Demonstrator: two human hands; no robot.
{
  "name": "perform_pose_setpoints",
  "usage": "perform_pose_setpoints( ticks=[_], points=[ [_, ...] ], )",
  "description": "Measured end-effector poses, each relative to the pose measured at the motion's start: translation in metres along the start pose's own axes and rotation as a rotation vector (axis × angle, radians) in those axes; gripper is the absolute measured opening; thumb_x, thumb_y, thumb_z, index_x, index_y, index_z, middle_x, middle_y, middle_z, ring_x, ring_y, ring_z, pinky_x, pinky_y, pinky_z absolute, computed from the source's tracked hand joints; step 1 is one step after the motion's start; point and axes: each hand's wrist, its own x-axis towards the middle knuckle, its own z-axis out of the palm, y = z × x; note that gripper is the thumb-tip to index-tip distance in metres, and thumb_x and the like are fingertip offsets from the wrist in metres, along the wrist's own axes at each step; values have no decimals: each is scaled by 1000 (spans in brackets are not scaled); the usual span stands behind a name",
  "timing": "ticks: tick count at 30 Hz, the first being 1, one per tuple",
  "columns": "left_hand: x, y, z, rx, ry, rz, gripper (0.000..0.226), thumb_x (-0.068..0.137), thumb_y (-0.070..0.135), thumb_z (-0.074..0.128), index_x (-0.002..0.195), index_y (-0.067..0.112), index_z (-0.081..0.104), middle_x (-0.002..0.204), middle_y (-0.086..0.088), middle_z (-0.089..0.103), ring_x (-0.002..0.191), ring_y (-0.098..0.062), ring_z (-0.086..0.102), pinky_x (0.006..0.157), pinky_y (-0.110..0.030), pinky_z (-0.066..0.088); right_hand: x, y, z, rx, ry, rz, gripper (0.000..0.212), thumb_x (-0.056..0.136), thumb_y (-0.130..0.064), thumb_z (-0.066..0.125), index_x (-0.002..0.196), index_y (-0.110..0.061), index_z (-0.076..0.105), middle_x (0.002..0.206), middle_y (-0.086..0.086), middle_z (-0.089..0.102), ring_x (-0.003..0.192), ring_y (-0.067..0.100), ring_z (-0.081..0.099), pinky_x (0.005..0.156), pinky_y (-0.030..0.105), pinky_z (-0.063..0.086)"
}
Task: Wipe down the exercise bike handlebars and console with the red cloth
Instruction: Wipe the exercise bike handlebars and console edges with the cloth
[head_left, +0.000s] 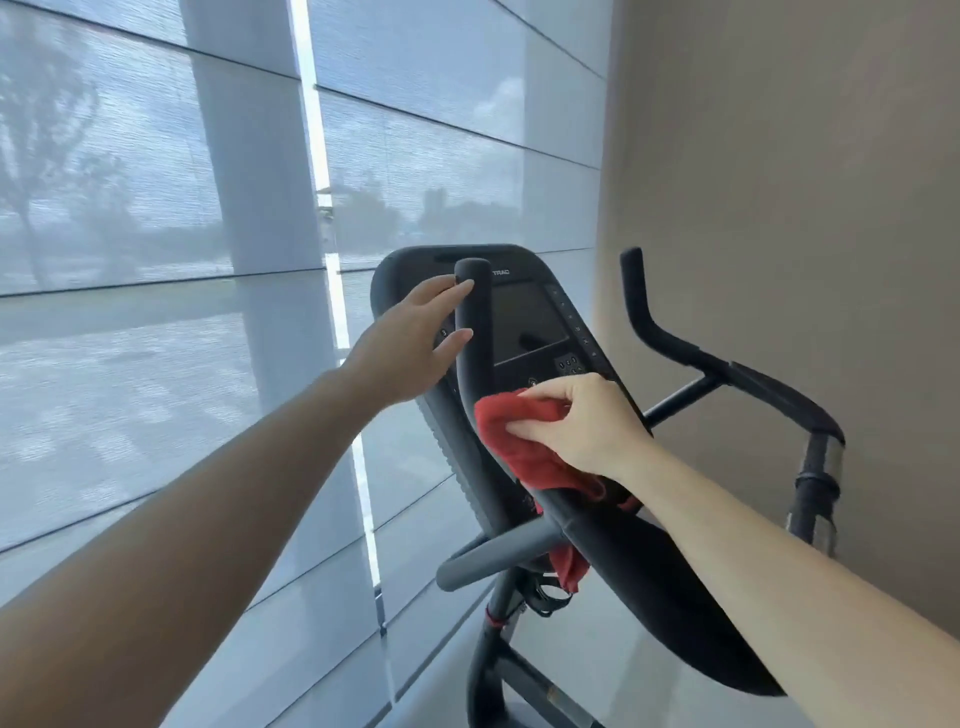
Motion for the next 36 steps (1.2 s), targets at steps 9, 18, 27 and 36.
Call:
perform_pose_setpoints(
  ticks=[9, 18, 27, 36],
  points=[
    [-8, -10, 18, -104, -92, -1, 62, 97, 27, 41, 148, 29, 6, 156, 13, -5, 106, -14, 55, 87, -36, 48, 12, -24, 29, -140, 73, 31, 42, 77, -30, 74, 117, -27, 64, 115, -10, 67, 105, 4, 59, 84, 5, 34],
    [-8, -15, 19, -136, -110, 18, 63, 96, 26, 43, 148, 30, 7, 156, 14, -4, 79, -11, 49, 83, -36, 49, 8, -26, 21, -107, 101, 53, 27, 78, -31, 73, 105, -34, 70, 93, -19, 70, 78, -12, 58, 73, 0, 42],
    [-21, -13, 27, -153, -118, 15, 68, 95, 31, 45, 148, 30, 3, 156, 16, -6, 58, 3, 48, 77, -36, 51, -21, -18, 6, -248, -45, 74, 26, 72, -28, 77, 98, -31, 72, 88, -15, 72, 83, -1, 63, 80, 14, 48],
    [-53, 15, 47, -219, -2, 74, 59, 92, 33, 51, 145, 23, 27, 155, 2, 17, 139, -19, 25, 104, -39, 37, -71, -18, -65, -54, 213, 68, 25, 72, -20, 79, 87, -38, 70, 89, -15, 72, 87, 4, 66, 85, 28, 52]
  ],
)
